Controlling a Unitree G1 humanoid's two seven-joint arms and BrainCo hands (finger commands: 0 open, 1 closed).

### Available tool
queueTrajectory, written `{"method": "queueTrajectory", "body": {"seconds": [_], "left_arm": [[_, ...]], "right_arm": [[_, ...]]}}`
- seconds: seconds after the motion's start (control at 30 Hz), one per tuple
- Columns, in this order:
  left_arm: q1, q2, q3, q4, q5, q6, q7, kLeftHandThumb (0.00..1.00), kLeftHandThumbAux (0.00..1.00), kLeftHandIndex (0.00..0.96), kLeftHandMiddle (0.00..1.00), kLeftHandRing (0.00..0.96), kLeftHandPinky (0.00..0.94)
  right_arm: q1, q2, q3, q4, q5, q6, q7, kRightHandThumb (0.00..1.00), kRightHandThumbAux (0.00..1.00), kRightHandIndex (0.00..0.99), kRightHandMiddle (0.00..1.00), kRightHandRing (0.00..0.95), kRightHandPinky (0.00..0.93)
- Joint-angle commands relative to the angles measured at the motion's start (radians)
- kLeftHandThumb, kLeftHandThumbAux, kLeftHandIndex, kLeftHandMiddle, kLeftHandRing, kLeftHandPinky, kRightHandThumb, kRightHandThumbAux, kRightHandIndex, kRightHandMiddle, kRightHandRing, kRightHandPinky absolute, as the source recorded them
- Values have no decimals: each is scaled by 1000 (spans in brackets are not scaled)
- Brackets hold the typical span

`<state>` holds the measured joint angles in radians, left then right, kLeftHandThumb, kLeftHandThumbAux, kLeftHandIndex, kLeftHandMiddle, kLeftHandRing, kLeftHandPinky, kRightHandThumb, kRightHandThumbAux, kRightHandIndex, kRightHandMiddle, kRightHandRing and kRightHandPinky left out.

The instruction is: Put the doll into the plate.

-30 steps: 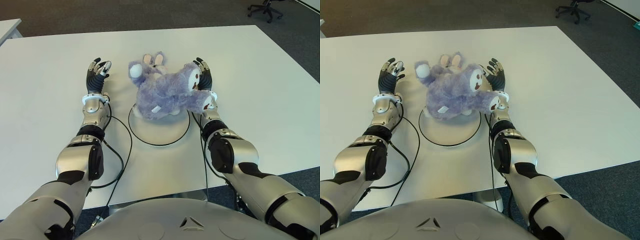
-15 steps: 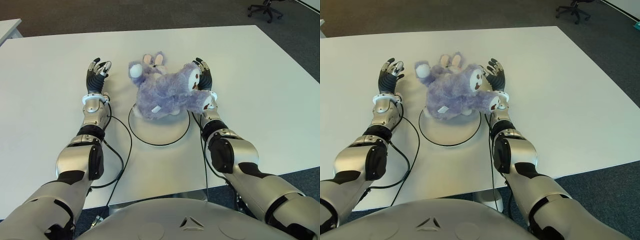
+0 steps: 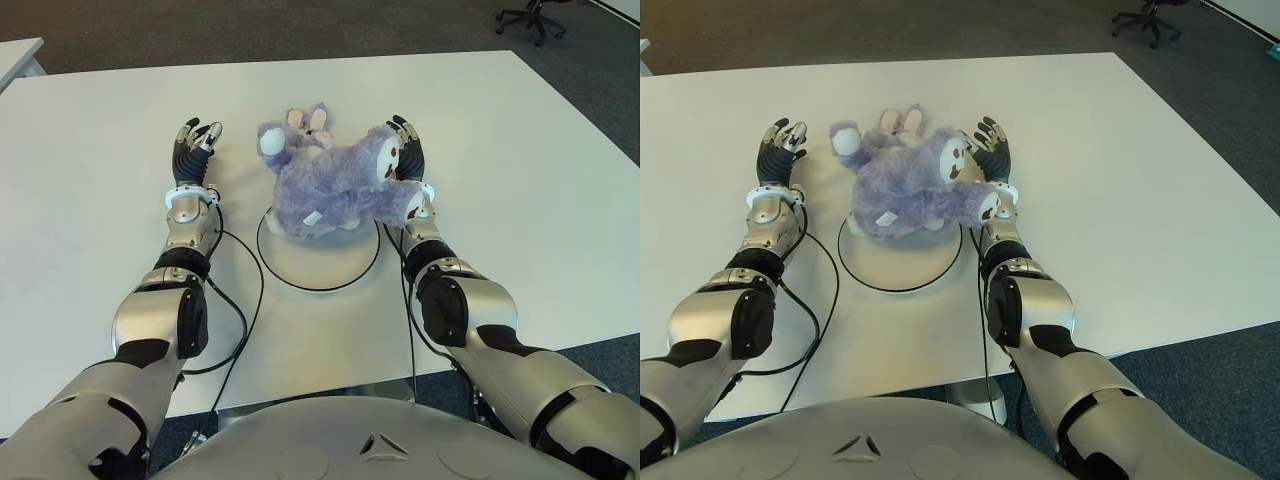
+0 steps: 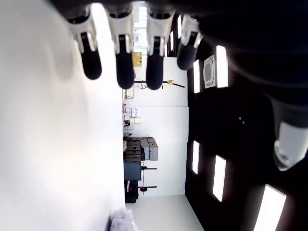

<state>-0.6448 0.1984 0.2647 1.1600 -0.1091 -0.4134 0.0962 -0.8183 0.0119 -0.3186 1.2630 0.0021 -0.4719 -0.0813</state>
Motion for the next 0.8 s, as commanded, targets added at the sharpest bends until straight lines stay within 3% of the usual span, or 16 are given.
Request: {"method": "queueTrajectory", "body": {"seconds": [0.03,0.23,0.8], "left_arm": [[95,-45,2,74,0,80,19,0,536,128,207,192,149],[96,-44,-1,72,2,85,24,0,536,110,194,170,101],[94,-46,-15,65,13,97,42,0,534,87,199,172,121]], "right_arm": [[139,17,-10,79,16,65,-2,96,768,144,174,159,154],[139,18,-8,79,14,64,-2,76,773,141,169,157,162],[138,17,-3,79,10,66,-3,54,768,133,162,148,146]]}}
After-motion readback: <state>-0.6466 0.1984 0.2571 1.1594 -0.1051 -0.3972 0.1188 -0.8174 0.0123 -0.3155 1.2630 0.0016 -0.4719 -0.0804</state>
